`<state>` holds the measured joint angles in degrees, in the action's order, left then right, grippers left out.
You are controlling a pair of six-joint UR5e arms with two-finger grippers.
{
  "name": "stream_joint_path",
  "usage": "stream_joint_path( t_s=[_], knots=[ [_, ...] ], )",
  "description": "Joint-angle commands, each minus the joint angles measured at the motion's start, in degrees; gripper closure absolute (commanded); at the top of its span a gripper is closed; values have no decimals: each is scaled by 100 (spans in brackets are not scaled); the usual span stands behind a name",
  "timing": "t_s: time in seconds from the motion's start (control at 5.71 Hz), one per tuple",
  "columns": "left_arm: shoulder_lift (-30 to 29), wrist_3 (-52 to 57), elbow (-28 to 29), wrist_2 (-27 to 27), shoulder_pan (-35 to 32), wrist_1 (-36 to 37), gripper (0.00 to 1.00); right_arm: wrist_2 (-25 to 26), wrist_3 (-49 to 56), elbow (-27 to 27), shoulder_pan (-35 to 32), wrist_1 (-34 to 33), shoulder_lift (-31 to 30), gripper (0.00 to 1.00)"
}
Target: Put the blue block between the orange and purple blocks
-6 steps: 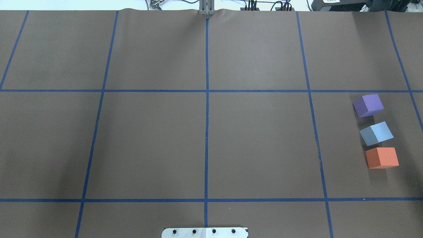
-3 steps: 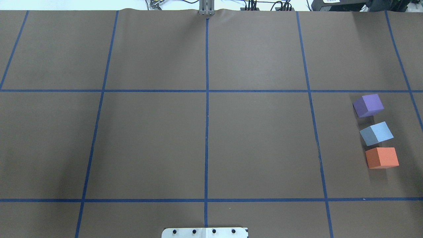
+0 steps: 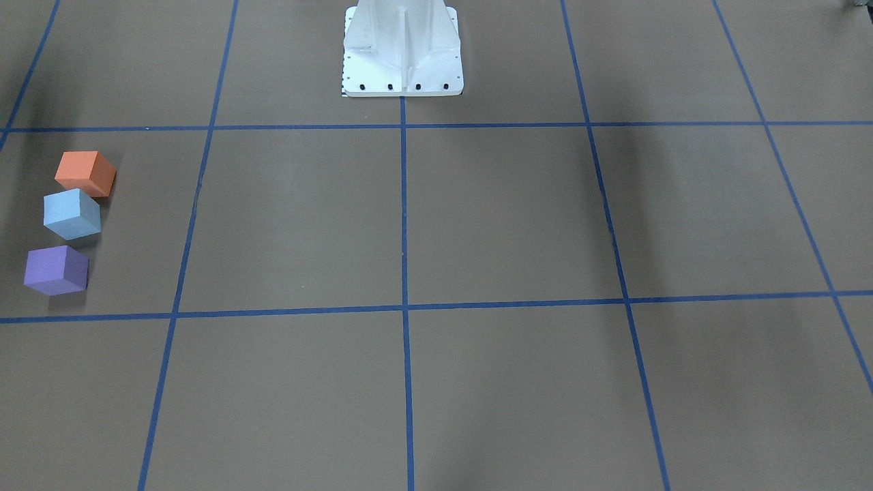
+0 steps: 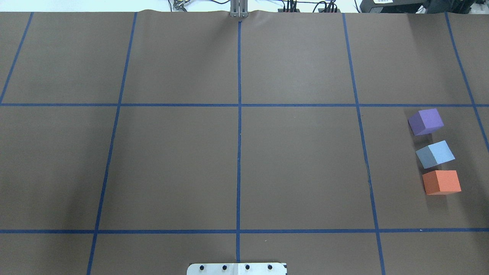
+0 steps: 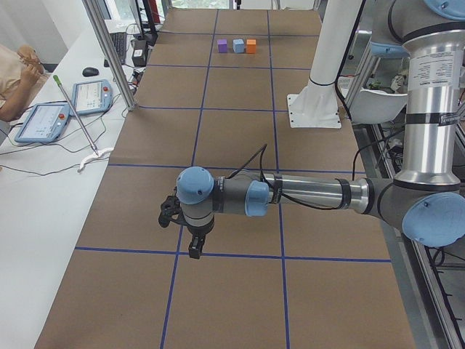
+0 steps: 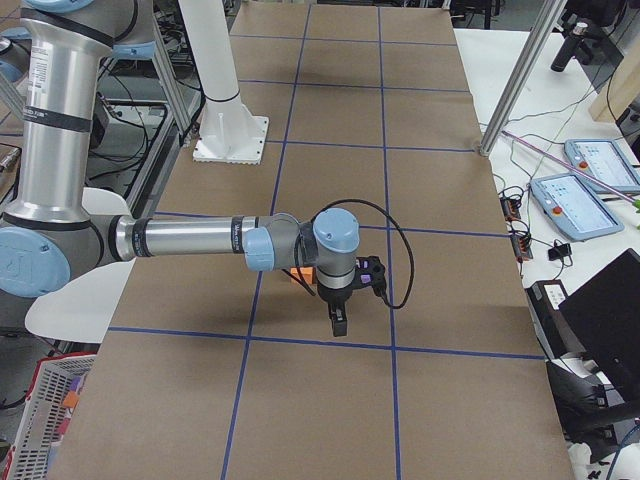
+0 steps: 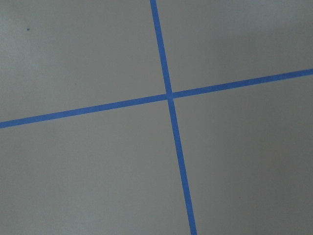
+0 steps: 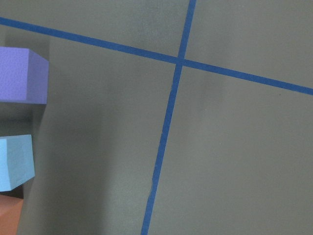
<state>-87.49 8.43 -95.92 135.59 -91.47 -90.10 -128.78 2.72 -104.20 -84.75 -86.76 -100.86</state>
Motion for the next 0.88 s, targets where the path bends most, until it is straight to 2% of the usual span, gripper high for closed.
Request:
stream_joint_path(
  t_s=[0.0,0.7],
  knots=[
    [-5,-17,-32,-7,-3,-8,0,-25,1,22,2,-7,-13,0],
    [47,27,-59,-50,-3,1,0,-16,-34,22,2,-7,5,0]
  ],
)
